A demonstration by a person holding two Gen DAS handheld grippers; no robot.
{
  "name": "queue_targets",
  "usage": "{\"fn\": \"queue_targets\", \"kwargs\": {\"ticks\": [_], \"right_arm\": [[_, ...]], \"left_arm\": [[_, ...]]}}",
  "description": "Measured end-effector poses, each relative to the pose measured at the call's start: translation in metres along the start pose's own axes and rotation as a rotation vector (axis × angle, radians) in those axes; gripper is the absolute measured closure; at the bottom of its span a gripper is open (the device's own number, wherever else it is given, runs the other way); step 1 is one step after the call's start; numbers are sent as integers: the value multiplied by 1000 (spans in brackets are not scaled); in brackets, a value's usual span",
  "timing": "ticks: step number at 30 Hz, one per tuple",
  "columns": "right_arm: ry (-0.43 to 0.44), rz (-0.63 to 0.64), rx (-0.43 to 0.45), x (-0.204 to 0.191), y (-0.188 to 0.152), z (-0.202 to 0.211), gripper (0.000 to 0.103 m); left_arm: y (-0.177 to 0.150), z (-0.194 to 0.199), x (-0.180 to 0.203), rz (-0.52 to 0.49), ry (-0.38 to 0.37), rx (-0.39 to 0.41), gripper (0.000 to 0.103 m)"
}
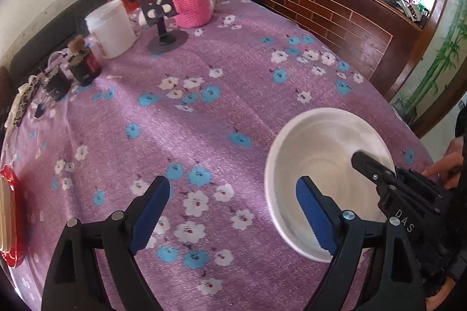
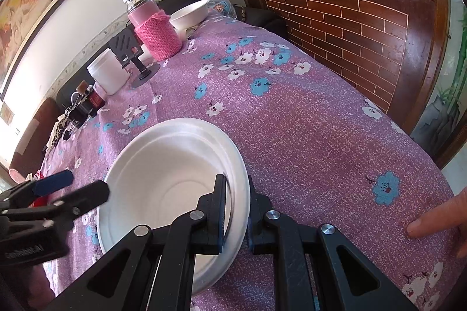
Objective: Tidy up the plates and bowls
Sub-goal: 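Close the left gripper on the white bowl rim while the right gripper holds it, then lift the white bowl with both grippers and carry it over the stack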
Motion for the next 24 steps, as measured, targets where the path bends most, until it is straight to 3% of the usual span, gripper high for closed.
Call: {"fn": "queue_targets", "kwargs": {"ticks": [8,9,10,12,14,15,17,24], "right_arm": [[0,-8,-2,0,-1,0,92],[-1,-7,-2,0,-1,0,92],[-1,-8,-3,0,-1,0,92],[5,-10,-5,-1,-1,0,92],[3,-2,-2,-3,0,2,91],[2,1,0,-4,0,3,91],[-4,4,-1,-6,0,4,92],[-1,-21,-16,-11,-3,9,92]], "left_arm": [[-9,-16,4,4,7,-32,21],[-10,-18,2,12,11,-38,33],[-10,-20,1,35,-17,-46,39],[-12,-22,4,88,-108,-67,69],[-12,-20,12,85,-155,-66,86],[-12,-19,16,73,-161,-63,89],[-12,-16,19,53,-131,-50,89],[-7,0,12,61,-128,-22,91]]}}
Point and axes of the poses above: each gripper's, at about its wrist camera, not at the fingertips, and z roughly against the way its jaws point, x to its right, y to its top, the point moved 7 cm from there along -z, roughly the way its jaws point, and after that the axes turned 11 degrees about x, right-handed, at the moved point
